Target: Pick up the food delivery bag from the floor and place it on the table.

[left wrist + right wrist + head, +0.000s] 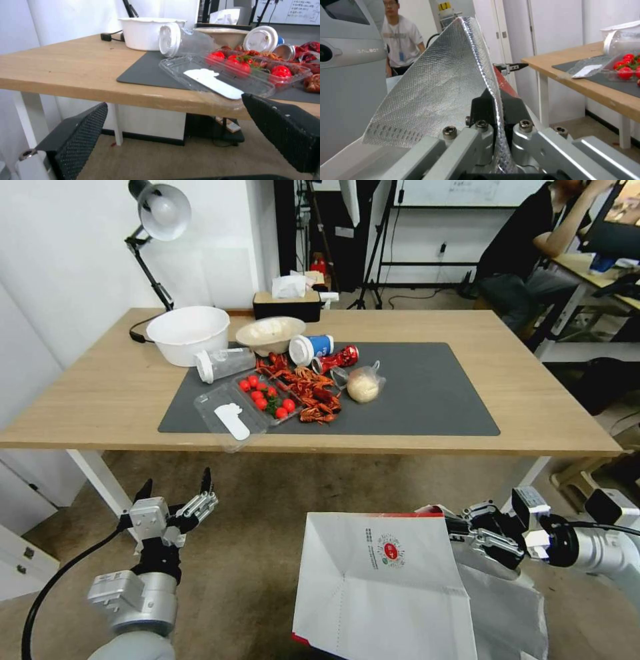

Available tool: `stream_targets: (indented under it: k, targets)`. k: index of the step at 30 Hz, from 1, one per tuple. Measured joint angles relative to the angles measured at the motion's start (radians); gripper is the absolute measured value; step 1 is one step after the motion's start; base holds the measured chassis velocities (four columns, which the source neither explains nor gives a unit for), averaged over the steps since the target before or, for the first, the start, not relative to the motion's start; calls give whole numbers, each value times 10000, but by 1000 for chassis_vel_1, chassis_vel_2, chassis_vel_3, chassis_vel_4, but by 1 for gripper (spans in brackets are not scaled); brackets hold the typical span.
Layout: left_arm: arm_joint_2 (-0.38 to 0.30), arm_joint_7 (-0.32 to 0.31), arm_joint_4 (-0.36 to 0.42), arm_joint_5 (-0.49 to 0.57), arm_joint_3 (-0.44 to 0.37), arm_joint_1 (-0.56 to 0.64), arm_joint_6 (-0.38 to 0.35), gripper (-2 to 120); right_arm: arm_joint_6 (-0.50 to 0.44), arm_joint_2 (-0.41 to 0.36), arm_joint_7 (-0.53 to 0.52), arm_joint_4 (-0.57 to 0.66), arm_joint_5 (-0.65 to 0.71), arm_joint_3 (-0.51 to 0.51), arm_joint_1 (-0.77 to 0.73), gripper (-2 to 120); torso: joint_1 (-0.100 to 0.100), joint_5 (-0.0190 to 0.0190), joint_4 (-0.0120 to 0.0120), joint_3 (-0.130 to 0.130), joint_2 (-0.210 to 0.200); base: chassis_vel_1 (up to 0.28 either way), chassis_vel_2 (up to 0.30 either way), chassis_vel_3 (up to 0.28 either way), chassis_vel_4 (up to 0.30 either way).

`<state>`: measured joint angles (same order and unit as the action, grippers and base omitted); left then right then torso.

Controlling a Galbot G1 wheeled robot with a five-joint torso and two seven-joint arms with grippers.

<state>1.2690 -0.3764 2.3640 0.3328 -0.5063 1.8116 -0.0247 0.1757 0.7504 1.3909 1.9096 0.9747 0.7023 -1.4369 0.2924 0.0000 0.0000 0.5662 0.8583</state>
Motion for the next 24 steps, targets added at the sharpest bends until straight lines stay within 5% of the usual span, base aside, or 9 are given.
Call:
stream_targets:
  k: [24]
  targets:
    - [-16, 10, 62, -15, 42, 67, -24, 100, -26, 22, 5, 46, -12, 6, -53, 0, 673, 0, 0, 852, 1529, 0, 0, 0, 0]
